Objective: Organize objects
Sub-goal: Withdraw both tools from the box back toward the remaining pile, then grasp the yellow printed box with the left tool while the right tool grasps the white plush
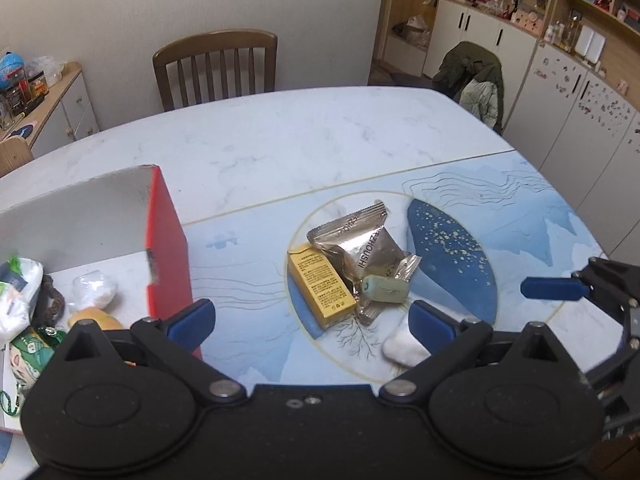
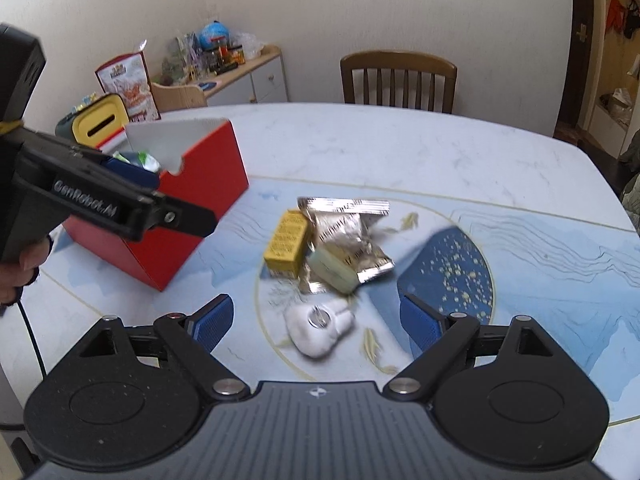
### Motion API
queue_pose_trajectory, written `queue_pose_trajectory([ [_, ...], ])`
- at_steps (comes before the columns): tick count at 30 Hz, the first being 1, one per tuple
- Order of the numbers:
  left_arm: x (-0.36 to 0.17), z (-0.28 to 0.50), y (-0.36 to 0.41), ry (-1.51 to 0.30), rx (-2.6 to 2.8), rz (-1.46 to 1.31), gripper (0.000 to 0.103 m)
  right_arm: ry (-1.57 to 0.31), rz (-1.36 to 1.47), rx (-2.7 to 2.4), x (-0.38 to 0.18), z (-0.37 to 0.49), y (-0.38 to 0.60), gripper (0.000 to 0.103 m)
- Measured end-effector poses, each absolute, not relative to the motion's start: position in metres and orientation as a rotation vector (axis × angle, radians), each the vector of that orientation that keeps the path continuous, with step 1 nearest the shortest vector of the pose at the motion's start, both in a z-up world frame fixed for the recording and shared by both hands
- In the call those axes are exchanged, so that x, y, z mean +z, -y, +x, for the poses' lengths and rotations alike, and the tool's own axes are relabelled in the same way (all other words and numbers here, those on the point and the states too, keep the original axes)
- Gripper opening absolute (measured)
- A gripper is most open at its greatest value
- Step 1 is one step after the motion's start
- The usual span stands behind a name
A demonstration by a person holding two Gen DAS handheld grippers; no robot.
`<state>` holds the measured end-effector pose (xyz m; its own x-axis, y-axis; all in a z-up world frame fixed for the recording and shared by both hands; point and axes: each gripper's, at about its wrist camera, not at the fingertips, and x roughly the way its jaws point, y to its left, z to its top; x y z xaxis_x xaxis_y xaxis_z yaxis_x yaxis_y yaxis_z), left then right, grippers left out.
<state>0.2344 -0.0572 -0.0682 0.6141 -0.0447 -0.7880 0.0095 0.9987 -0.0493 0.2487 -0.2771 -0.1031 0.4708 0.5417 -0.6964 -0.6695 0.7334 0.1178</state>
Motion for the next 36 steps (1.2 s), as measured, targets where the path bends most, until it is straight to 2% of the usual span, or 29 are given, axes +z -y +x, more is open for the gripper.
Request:
queue_pose_trajectory([
  [28, -0.135, 0.302, 0.072, -1.010, 0.147, -0.017, 0.100, -0.854, -0.204, 0.849, -0.156, 0.272, 0.261, 0.091],
  [36, -0.149, 0.309, 0.065, -1.030, 0.182, -0.052, 0.086, -0.856, -0.222, 0.858, -0.164, 0.280, 0.252, 0.091],
])
